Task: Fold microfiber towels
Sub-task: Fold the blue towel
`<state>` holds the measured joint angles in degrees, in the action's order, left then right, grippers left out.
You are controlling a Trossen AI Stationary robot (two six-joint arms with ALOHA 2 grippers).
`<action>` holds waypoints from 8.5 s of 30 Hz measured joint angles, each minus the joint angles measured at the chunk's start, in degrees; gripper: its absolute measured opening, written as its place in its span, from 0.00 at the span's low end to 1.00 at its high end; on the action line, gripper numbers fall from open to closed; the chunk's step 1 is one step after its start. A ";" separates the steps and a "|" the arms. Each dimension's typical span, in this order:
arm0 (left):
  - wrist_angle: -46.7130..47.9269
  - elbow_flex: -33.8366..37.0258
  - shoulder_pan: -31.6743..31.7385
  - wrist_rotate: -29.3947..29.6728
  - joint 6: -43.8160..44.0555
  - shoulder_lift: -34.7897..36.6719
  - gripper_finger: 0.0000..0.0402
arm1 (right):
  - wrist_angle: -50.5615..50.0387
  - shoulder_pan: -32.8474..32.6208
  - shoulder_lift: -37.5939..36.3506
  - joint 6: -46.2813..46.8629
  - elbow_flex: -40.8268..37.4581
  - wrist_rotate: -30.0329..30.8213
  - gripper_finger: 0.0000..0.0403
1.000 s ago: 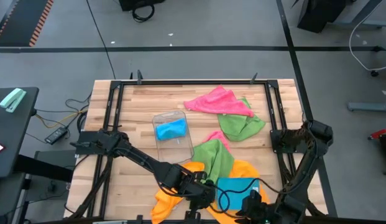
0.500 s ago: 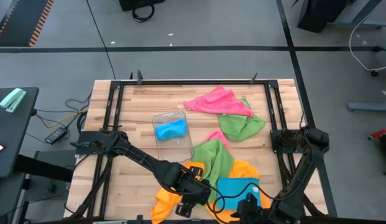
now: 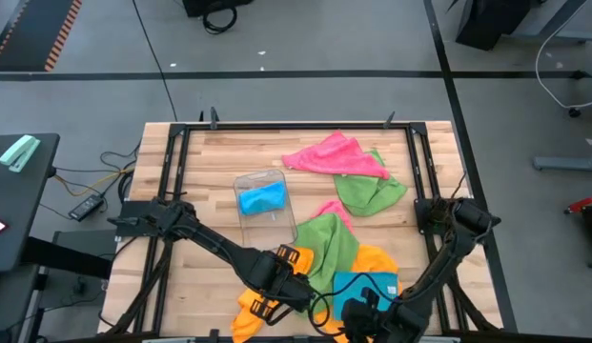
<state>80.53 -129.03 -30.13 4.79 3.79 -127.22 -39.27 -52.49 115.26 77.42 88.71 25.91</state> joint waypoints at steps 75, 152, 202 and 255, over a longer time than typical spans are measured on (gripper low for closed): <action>-14.32 8.57 -1.45 2.04 10.60 4.70 0.06 | -0.81 -0.64 8.40 -14.37 -0.09 2.32 0.34; -54.76 8.50 -3.06 20.21 -22.38 -16.39 0.58 | 2.92 -13.38 4.84 21.40 -5.51 24.92 0.02; -50.68 8.57 -0.42 3.81 -18.95 -14.01 0.07 | -11.69 -16.93 2.33 25.60 -5.51 22.42 0.36; -43.36 8.55 3.71 -4.04 -0.37 -8.02 0.07 | 20.09 -5.42 -2.26 -7.79 -25.31 18.90 0.23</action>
<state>37.17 -120.49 -26.41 0.75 3.42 -135.24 -19.18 -57.91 112.99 69.63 63.40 44.80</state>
